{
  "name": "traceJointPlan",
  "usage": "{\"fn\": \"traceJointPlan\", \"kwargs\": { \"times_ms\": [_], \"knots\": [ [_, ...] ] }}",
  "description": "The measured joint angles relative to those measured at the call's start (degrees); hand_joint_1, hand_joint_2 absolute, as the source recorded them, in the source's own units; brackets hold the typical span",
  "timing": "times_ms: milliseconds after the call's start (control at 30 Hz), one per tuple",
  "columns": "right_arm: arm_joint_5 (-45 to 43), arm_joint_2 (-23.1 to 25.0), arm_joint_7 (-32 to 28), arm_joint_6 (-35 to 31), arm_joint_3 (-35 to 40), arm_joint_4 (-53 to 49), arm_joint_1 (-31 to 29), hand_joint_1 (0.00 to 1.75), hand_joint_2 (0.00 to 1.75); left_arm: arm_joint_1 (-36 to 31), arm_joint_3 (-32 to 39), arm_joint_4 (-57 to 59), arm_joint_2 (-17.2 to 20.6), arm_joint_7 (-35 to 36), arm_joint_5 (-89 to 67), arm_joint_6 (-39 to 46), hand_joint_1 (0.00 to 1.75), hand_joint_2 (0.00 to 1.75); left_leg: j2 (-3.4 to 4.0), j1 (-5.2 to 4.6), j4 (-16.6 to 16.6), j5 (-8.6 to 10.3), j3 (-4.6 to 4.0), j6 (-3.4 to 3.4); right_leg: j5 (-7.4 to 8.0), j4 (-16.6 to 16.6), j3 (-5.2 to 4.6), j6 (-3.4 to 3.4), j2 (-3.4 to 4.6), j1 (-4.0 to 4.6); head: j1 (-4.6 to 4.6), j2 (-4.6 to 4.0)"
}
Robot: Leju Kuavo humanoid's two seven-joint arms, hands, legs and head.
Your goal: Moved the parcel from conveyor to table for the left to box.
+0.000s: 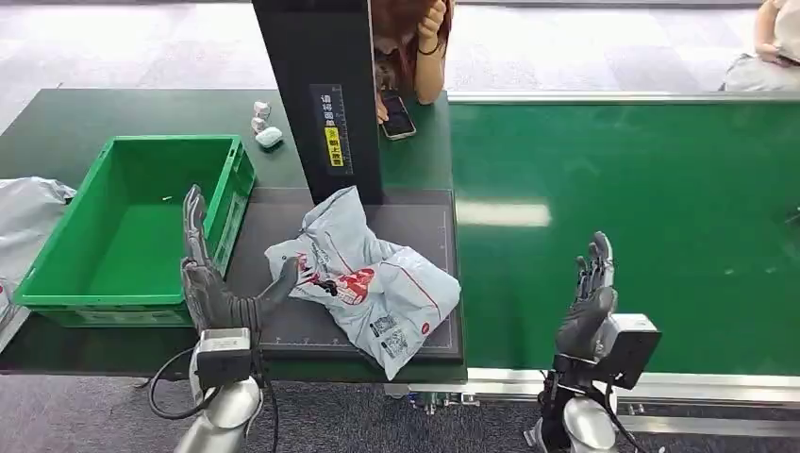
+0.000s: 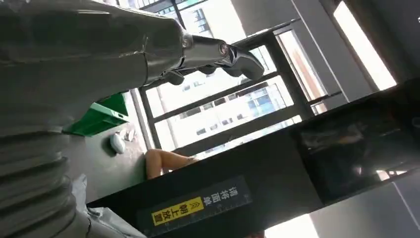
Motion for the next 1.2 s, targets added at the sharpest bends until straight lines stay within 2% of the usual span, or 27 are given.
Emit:
{"fn": "traceJointPlan", "kwargs": {
  "times_ms": [267, 367, 467, 667, 700, 733, 767, 867, 1033, 1200],
  "knots": [
    [2.40, -0.09, 0.61, 1.29, 0.39, -0.17, 0.36, 0.00, 0.00, -0.12, -0.02, -1.64, -0.28, -0.13, -0.78, 0.02, 0.00, 1.75, 0.00, 0.00, 0.00, 0.00, 0.00, 0.00, 0.00, -0.01, -0.01, 0.00, 0.00, -0.01, 0.00, 0.00],
    [3.71, -0.30, 1.53, 2.55, 0.59, 0.02, 0.66, 0.00, 0.00, -0.84, -1.98, -1.77, -0.02, 0.89, -4.05, -3.76, 0.00, 1.75, -0.03, 0.00, 0.00, 0.01, 0.00, 0.01, 0.00, -0.01, -0.01, 0.01, -0.03, 0.00, 0.02, 0.00],
    [4.17, -0.52, 2.19, 3.34, 0.79, 0.50, 0.73, 0.00, 0.00, -2.05, -4.93, -1.77, 0.07, 2.86, -10.56, -2.30, 0.00, 1.75, 0.00, -0.01, 0.00, 0.01, 0.00, 0.01, 0.02, -0.01, -0.01, 0.01, -0.01, -0.02, 0.00, 0.00],
    [4.22, -0.52, 2.21, 3.37, 0.79, 0.53, 0.74, 0.00, 0.00, -2.18, -5.07, -1.77, 0.07, 2.98, -10.47, -2.25, 0.00, 1.75, 0.00, -0.01, 0.00, 0.01, 0.00, 0.01, 0.02, -0.01, -0.01, 0.02, 0.00, -0.02, 0.00, 0.00],
    [5.16, -0.81, 2.86, 4.11, 0.79, 0.83, 1.33, 0.00, 0.00, -6.52, -9.84, -1.66, 0.63, 8.76, 1.02, -17.39, 0.00, 1.75, -0.03, -0.01, 0.01, 0.08, -0.01, 0.10, 0.04, -0.03, -0.03, 0.06, -0.03, -0.02, 0.00, 0.00],
    [5.92, -0.94, 3.61, 4.17, 0.76, 0.83, 1.37, 0.00, 0.00, -8.70, -13.58, 0.29, 0.50, 8.61, 3.59, -43.30, 0.00, 1.75, 0.03, -0.03, 0.01, 0.06, -0.01, 0.10, 0.10, -0.02, -0.02, 0.00, 0.02, -0.04, 0.00, 0.00],
    [6.01, -0.96, 3.89, 4.15, 0.74, 0.68, 1.52, 0.00, 0.00, -8.97, -13.99, 0.83, 0.39, 8.39, 3.72, -45.51, 0.00, 1.75, 0.14, -0.04, 0.01, 0.06, -0.01, 0.10, 0.11, -0.03, -0.06, 0.01, 0.12, -0.04, 0.00, 0.00],
    [6.34, -1.11, 4.44, 4.09, 0.46, -0.26, 2.51, 0.00, 0.00, -10.12, -14.69, 2.01, 0.28, 7.89, 3.96, -42.05, 0.00, 1.75, 0.17, -0.05, 0.01, 0.05, -0.01, 0.10, 0.10, -0.04, -0.09, 0.02, 0.14, -0.05, 0.00, 0.00],
    [7.06, -1.11, 4.59, 4.72, -0.24, -1.75, 3.63, 0.00, 0.00, -11.29, -15.61, 3.12, 0.22, 7.58, 3.87, -42.73, 0.00, 1.75, 0.19, -0.03, 0.01, 0.03, -0.01, 0.06, 0.09, -0.02, -0.10, 0.02, 0.16, -0.03, 0.00, 0.00],
    [7.89, -1.11, 5.09, 5.05, -0.90, -2.71, 4.34, 0.00, 0.00, -12.47, -16.74, 4.31, 0.28, 7.78, 3.98, -46.56, 0.00, 1.75, 0.18, -0.03, 0.01, 0.02, -0.01, 0.05, 0.08, -0.02, -0.09, 0.02, 0.16, -0.03, 0.02, 0.00]
  ]
}}
